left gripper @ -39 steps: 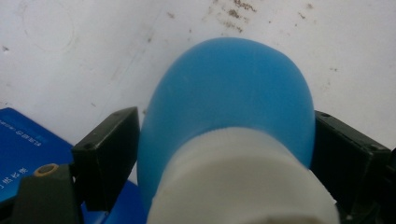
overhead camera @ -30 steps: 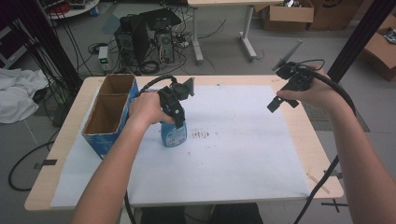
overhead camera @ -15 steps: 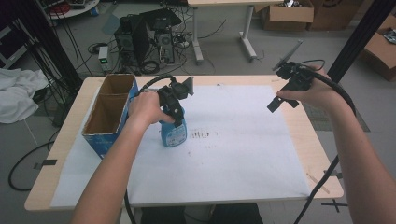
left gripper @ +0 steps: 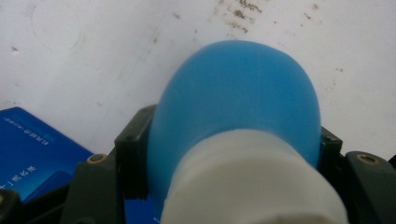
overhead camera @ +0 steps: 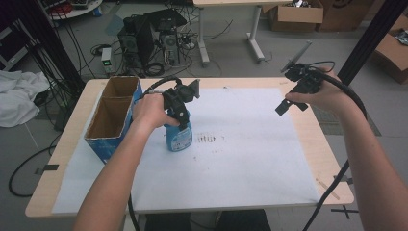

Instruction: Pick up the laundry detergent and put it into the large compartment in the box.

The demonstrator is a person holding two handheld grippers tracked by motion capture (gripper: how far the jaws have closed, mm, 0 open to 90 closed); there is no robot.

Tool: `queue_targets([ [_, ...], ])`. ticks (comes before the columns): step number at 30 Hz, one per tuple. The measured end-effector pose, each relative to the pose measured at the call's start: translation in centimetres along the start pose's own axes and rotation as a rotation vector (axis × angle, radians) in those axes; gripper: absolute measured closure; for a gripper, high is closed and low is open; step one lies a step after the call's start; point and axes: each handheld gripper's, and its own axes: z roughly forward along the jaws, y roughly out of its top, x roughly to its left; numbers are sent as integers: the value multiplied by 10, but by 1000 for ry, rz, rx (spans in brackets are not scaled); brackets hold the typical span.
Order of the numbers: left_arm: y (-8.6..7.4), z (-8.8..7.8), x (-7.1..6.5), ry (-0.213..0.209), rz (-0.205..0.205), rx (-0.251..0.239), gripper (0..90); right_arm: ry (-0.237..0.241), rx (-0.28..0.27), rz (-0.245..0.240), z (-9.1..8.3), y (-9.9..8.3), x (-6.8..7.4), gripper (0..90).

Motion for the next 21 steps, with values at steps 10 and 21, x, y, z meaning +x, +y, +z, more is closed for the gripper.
queue_targets([
  [10,-3,-33,8,-18,-134,-2,364,0,-2,-1,-2,2,1,201],
  [21,-18,-102,19,-5,-307,-38,366,-2,-2,-6,-3,2,0,199],
])
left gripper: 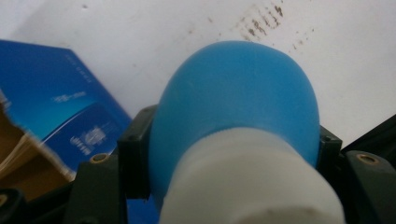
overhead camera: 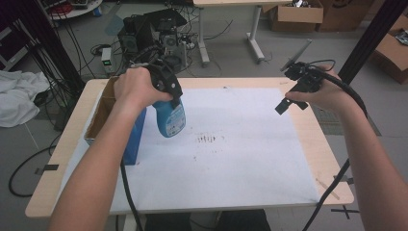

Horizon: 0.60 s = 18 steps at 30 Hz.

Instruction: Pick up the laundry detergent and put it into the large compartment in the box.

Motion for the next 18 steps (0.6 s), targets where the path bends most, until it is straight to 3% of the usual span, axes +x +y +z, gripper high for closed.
queue_targets([
  [3,-3,-13,4,-3,-34,-13,367,-2,-1,2,-1,0,0,199],
  [4,-7,-26,9,-5,-60,-23,367,-4,-2,2,-3,0,0,199],
  [7,-14,-44,19,-8,-111,-39,367,-7,-4,3,-5,-1,-1,199],
  [12,-26,-63,32,8,-178,-60,367,-7,-10,7,-7,-2,-2,199],
  [15,-33,-68,40,10,-240,-62,368,-7,-9,13,-7,-3,-3,198],
  [18,-39,-72,46,19,-264,-57,368,-6,-9,18,-6,-4,-4,197],
])
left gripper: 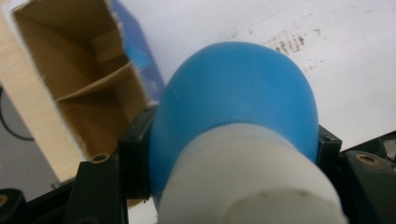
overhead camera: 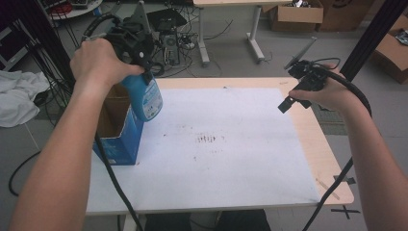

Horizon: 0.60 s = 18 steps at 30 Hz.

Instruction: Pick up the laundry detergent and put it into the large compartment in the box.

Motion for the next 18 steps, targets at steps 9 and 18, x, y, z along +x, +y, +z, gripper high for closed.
queue_targets([
  [9,-17,-14,36,30,-133,-19,369,3,-3,-2,2,-2,-2,197],
  [18,-31,-18,66,58,-248,-28,369,2,-3,9,2,-4,-5,196],
])
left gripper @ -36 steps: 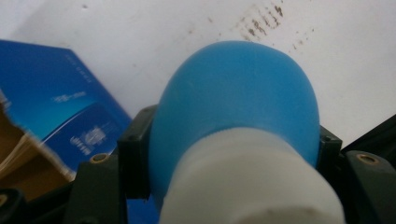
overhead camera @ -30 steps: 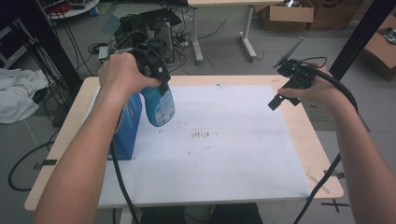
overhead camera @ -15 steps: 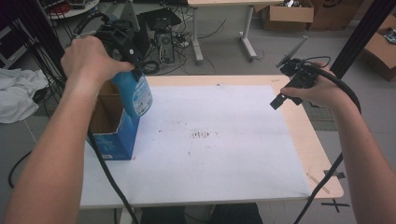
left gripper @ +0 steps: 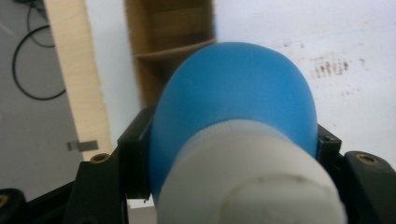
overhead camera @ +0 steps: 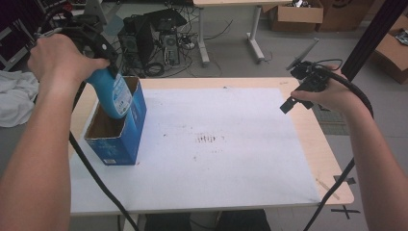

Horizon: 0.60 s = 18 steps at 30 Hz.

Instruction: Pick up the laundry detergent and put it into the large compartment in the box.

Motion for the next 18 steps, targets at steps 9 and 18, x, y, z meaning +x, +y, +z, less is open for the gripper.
queue_targets([
  [9,-5,14,17,33,-64,21,370,-1,0,-4,1,0,0,197],
  [18,-8,43,21,37,-97,49,370,-2,2,-4,1,0,1,196],
])
